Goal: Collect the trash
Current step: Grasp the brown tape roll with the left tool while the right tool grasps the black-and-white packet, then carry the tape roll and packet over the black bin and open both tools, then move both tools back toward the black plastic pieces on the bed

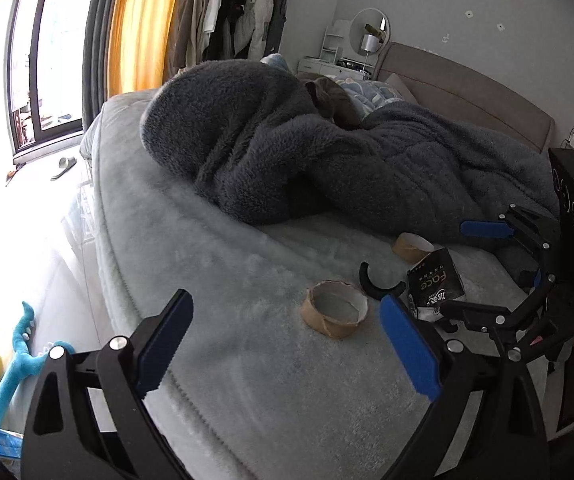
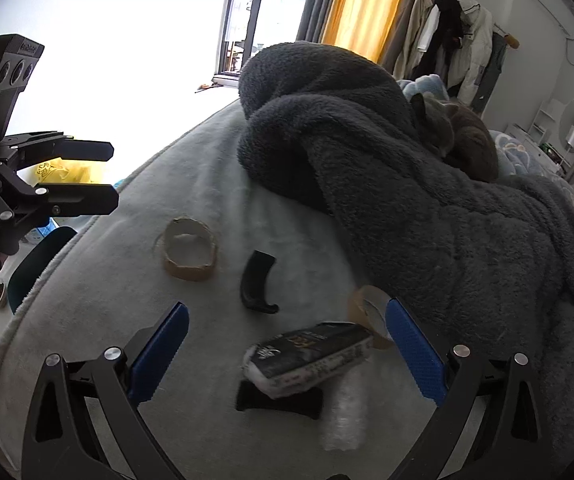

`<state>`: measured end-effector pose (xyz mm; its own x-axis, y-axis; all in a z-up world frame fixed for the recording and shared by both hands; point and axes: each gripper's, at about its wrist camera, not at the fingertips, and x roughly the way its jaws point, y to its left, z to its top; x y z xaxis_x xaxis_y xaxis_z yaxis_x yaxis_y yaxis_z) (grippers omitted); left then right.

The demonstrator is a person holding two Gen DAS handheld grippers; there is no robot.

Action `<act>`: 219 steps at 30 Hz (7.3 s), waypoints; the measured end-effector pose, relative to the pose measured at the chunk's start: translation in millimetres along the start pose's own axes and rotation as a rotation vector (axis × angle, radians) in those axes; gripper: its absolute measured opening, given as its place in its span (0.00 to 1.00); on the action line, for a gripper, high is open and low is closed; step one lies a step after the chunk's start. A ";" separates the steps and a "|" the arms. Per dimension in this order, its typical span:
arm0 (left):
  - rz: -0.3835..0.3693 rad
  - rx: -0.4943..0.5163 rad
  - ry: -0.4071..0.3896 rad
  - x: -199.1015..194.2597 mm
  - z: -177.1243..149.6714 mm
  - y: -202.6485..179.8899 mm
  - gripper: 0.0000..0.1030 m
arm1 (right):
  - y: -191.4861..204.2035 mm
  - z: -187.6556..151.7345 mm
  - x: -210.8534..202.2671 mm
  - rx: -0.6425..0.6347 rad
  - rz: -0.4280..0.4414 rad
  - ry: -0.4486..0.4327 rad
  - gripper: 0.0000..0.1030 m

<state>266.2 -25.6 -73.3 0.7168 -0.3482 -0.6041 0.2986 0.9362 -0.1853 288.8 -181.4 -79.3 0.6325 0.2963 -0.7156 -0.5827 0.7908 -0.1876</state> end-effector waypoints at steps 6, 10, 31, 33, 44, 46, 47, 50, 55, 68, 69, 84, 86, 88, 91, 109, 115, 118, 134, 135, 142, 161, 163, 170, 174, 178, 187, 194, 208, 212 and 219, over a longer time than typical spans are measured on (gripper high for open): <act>-0.008 -0.009 0.027 18.5 1.1 -8.6 0.93 | -21.7 -12.1 3.9 0.048 0.001 0.005 0.97; -0.015 -0.011 0.055 31.3 -0.2 -13.4 0.93 | -26.4 -17.7 5.6 0.042 0.018 0.008 0.97; -0.026 0.005 0.144 72.0 -5.8 -33.5 0.55 | -28.2 -22.2 20.7 -0.007 0.066 0.045 0.97; -0.033 -0.009 0.129 67.9 -4.1 -31.7 0.55 | -26.2 -20.7 23.1 -0.010 0.073 0.056 0.97; -0.040 -0.050 0.087 50.2 0.0 -20.3 0.55 | -18.1 -16.5 38.5 -0.030 0.003 0.138 0.94; -0.037 -0.052 0.085 46.6 -0.7 -17.1 0.55 | -15.7 -14.8 40.4 -0.032 -0.001 0.140 0.77; -0.035 -0.053 0.083 44.8 -0.8 -15.4 0.55 | -15.0 -12.7 41.4 -0.031 -0.017 0.141 0.76; -0.027 -0.055 0.076 38.8 -0.9 -9.3 0.55 | -13.6 -12.0 45.1 -0.026 -0.027 0.152 0.74; -0.010 -0.063 0.066 28.1 -1.1 4.5 0.55 | -16.2 -2.2 41.3 0.017 -0.035 0.140 0.74; 0.041 -0.077 0.069 4.7 -7.2 39.7 0.55 | -24.6 28.8 30.4 0.126 -0.159 0.089 0.74; 0.047 -0.076 0.072 3.0 -8.7 41.4 0.55 | -23.5 31.6 30.8 0.137 -0.151 0.080 0.74; 0.160 -0.105 0.201 -11.2 -41.6 94.0 0.55 | 44.5 78.5 31.6 0.237 0.048 -0.018 0.74; 0.163 -0.118 0.218 -12.8 -46.0 101.2 0.55 | 57.0 83.4 32.5 0.250 0.087 -0.022 0.74; 0.172 -0.133 0.237 -15.7 -50.8 108.9 0.55 | 70.0 88.5 33.6 0.254 0.119 -0.024 0.74; 0.177 -0.151 0.258 -19.5 -56.8 119.5 0.55 | 89.6 97.1 34.8 0.267 0.163 -0.030 0.74; 0.228 -0.257 0.510 -28.7 -129.0 192.3 0.55 | 214.8 114.1 64.9 0.145 0.230 0.061 0.74; 0.202 -0.296 0.612 -26.5 -153.5 207.8 0.56 | 243.0 107.3 86.2 0.123 0.266 0.142 0.73; 0.198 -0.298 0.656 -26.5 -165.7 212.9 0.56 | 251.3 106.1 93.2 0.123 0.286 0.159 0.74; 0.221 -0.323 0.659 -58.9 -181.0 242.4 0.79 | 292.3 98.0 127.7 0.103 0.321 0.241 0.73; 0.228 -0.322 0.644 -62.9 -179.0 244.8 0.80 | 295.0 96.4 131.2 0.107 0.326 0.251 0.73; 0.251 -0.333 0.498 -93.6 -160.1 258.9 0.82 | 312.9 83.1 154.6 0.112 0.337 0.317 0.73; 0.276 -0.289 0.147 -156.6 -102.0 258.7 0.82 | 355.5 43.7 198.4 0.049 0.359 0.487 0.74; 0.283 -0.277 0.109 -161.7 -94.3 254.8 0.82 | 356.7 40.9 199.2 0.040 0.354 0.502 0.74; 0.315 -0.194 0.000 -175.7 -72.0 233.7 0.82 | 355.2 46.5 188.7 0.023 0.348 0.504 0.89; 0.308 -0.176 -0.049 -179.0 -61.1 220.8 0.82 | 347.1 57.0 174.5 0.037 0.357 0.456 0.92; 0.281 -0.181 -0.105 -185.8 -48.5 211.9 0.82 | 335.2 68.3 156.4 0.052 0.369 0.401 0.93; 0.272 -0.168 -0.185 -189.1 -22.7 179.2 0.85 | 300.0 95.0 108.8 0.080 0.390 0.220 0.93; 0.242 -0.159 -0.189 -170.3 -13.1 154.7 0.86 | 250.8 97.1 84.1 0.106 0.313 0.129 0.93; 0.168 -0.136 -0.186 -135.2 3.7 102.6 0.86 | 170.7 64.9 53.3 0.136 0.186 0.066 0.93; 0.161 -0.110 -0.173 -121.4 5.7 88.4 0.86 | 149.6 55.9 44.3 0.161 0.162 0.054 0.93; 0.143 -0.101 -0.151 -103.7 4.8 76.3 0.86 | 120.3 45.3 30.3 0.191 0.106 0.026 0.93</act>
<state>217.8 81.7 -21.1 0.8359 -0.2078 -0.5080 0.1284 0.9739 -0.1871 261.0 -53.1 -93.1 0.5576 0.3716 -0.7423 -0.5364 0.8437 0.0194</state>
